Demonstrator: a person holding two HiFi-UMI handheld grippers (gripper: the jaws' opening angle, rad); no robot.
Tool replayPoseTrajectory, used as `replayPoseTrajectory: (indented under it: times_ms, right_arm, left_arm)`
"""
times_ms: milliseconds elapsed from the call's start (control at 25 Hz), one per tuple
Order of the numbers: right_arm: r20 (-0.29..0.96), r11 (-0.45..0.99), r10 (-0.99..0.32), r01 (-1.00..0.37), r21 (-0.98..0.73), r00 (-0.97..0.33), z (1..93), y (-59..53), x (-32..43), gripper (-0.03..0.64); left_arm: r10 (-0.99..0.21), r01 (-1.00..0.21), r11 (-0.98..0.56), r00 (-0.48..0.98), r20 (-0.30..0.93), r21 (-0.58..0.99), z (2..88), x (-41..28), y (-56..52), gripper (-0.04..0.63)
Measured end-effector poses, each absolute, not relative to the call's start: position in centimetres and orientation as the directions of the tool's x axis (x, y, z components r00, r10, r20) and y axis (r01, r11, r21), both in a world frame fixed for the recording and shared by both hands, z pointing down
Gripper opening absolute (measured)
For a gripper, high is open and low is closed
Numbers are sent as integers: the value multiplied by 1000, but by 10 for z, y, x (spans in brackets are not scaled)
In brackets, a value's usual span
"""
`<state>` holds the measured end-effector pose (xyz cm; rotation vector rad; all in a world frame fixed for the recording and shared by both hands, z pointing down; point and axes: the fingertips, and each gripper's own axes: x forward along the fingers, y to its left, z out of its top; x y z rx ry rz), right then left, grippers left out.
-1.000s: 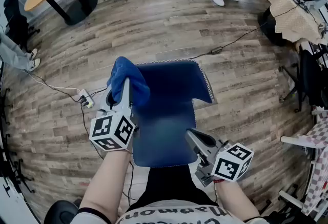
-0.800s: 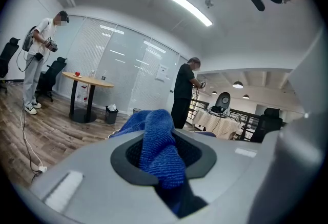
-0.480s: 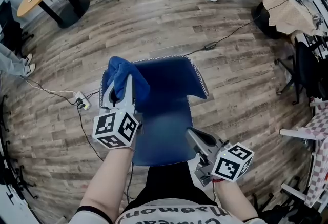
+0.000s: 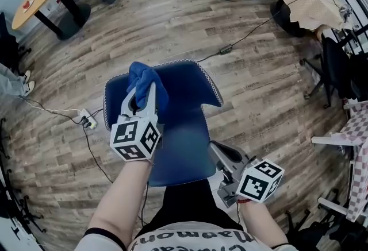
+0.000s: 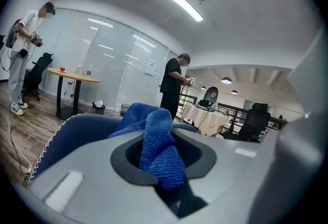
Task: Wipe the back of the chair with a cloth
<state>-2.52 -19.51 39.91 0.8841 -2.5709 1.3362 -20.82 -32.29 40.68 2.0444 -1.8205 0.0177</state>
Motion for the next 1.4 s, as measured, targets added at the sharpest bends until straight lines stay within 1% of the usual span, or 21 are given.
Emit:
replayPoseTrajectory:
  times_ms: [160, 400, 680, 760, 960, 1200, 1400]
  right_arm:
    - [348, 431, -469, -555, -712, -811, 396, -192, -14, 14]
    - [360, 395, -512, -585, -708, -780, 397, -185, 12, 14]
    - [361, 366, -545, -603, -709, -756, 398, -182, 33, 14]
    - [361, 364, -549, -604, -709, -754, 398, -181, 37, 14]
    - [366, 358, -552, -609, -708, -750, 398, -180, 42, 14]
    - [365, 386, -520, -594, -706, -772, 396, -184, 32, 14]
    - [353, 432, -462, -554, -711, -813, 395, -187, 3, 14]
  left_arm:
    - [-942, -953, -115, 194, 275, 279, 409, -186, -330, 84]
    - [-936, -947, -138, 221, 275, 290, 412, -156, -343, 83]
    - [-893, -925, -242, 331, 305, 294, 424, -109, -356, 83]
    - [-882, -919, -251, 347, 318, 305, 429, -100, -361, 83]
    - [-878, -904, -247, 361, 314, 349, 432, -96, -364, 83]
    - [-915, -885, -257, 352, 197, 389, 416, -114, -341, 80]
    - [-940, -896, -224, 303, 158, 383, 402, -147, -320, 80]
